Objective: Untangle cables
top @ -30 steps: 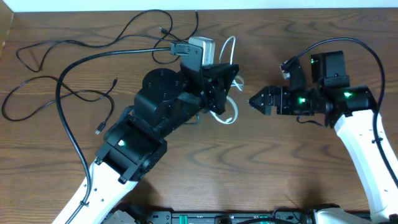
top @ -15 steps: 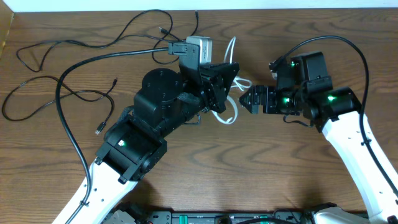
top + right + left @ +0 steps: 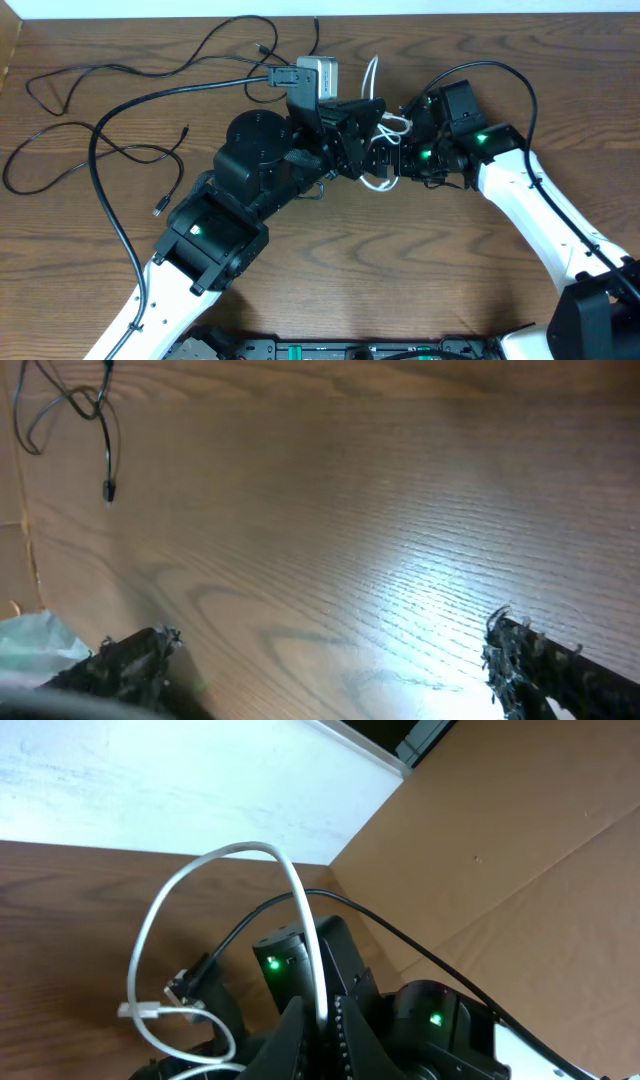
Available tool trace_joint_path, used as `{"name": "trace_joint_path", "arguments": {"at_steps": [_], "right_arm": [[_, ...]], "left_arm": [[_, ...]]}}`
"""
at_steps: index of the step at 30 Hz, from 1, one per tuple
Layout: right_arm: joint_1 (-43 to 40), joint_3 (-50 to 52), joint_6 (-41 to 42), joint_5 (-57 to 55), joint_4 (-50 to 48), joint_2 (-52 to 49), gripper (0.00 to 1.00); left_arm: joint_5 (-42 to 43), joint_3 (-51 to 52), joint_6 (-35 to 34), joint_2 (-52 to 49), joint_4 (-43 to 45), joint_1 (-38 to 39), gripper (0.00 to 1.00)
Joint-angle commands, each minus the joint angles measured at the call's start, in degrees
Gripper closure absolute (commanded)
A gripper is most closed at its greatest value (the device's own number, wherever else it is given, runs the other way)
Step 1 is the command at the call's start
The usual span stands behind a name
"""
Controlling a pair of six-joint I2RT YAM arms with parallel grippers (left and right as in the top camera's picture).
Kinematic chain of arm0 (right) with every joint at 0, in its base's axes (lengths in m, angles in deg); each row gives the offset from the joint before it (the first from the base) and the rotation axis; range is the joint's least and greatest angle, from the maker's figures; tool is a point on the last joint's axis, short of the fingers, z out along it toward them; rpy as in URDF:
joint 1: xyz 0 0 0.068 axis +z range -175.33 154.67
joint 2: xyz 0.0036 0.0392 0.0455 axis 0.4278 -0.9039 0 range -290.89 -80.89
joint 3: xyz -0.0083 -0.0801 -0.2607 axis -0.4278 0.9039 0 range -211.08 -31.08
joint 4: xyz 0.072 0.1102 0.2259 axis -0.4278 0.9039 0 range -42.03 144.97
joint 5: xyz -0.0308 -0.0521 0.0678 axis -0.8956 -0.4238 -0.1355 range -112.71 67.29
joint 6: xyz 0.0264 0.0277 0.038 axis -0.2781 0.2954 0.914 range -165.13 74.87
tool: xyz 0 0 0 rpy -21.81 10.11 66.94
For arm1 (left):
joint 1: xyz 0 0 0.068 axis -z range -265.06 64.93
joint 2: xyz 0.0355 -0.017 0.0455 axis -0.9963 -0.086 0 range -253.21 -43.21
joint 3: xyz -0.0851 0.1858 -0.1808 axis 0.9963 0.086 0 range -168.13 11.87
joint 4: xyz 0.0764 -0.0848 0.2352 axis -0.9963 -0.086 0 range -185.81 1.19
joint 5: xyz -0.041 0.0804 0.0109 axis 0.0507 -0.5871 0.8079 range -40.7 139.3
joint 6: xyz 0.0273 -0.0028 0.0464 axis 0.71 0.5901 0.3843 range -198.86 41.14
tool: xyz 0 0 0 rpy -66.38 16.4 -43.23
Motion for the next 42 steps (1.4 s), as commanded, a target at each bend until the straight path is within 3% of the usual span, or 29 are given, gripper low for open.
{"name": "trace_joint_path", "arguments": {"at_steps": [1, 4, 5, 8, 13, 17, 25, 30, 36, 38, 40, 42], "right_arm": [[-0.5, 0.2, -2.1, -7.1, 1.3, 0.4, 0.06], [-0.5, 0.3, 0.8, -24.6, 5.5, 0.3, 0.16], [-0.5, 0.3, 5.2, -36.8, 9.4, 0.2, 0.2], [-0.9, 0.3, 8.4, -44.2, 13.3, 0.3, 0.21], [-5.1, 0.3, 9.1, -47.0, 16.0, 0.3, 0.2], [-9.9, 0.2, 11.6, -42.2, 16.3, 0.3, 0.18], [-20.0, 0.2, 10.3, -16.3, 9.7, 0.3, 0.18], [-23.3, 0.2, 10.3, -25.6, 11.8, 0.3, 0.15], [-23.7, 0.2, 9.8, -23.4, 13.0, 0.3, 0.15], [-23.7, 0.2, 6.0, -18.9, 12.1, 0.3, 0.12], [-23.7, 0.2, -0.2, -12.2, 10.8, 0.3, 0.01], [-23.7, 0.2, -5.7, -4.7, 10.1, 0.3, 0.01]], "left_arm": [[-0.5, -1.1, -0.5, 0.3, 0.6, -0.1, 0.93], [-0.6, -1.1, -0.5, 0.4, 0.4, -0.1, 0.93], [-0.8, -1.1, -0.1, 0.4, -0.3, -0.2, 0.93], [-2.6, -1.1, 0.0, 0.4, -2.6, -0.9, 0.93], [-3.7, -1.1, 0.0, 0.7, -7.9, -3.8, 0.93], [-5.5, -1.1, -0.1, 0.6, -14.3, -7.3, 0.93], [-8.6, -1.1, -0.1, 0.6, -20.6, -8.8, 0.93], [-21.5, -1.1, -2.1, 0.6, -27.2, -8.8, 0.92], [-22.4, -1.1, -3.1, 0.6, -26.7, -8.8, 0.93], [-21.0, -1.1, -2.9, 0.9, -24.9, -8.8, 0.93], [-18.4, -1.1, -1.6, 1.3, -23.0, -8.8, 0.93], [-15.7, -1.1, 0.0, 2.1, -21.2, -8.8, 0.92]]}}
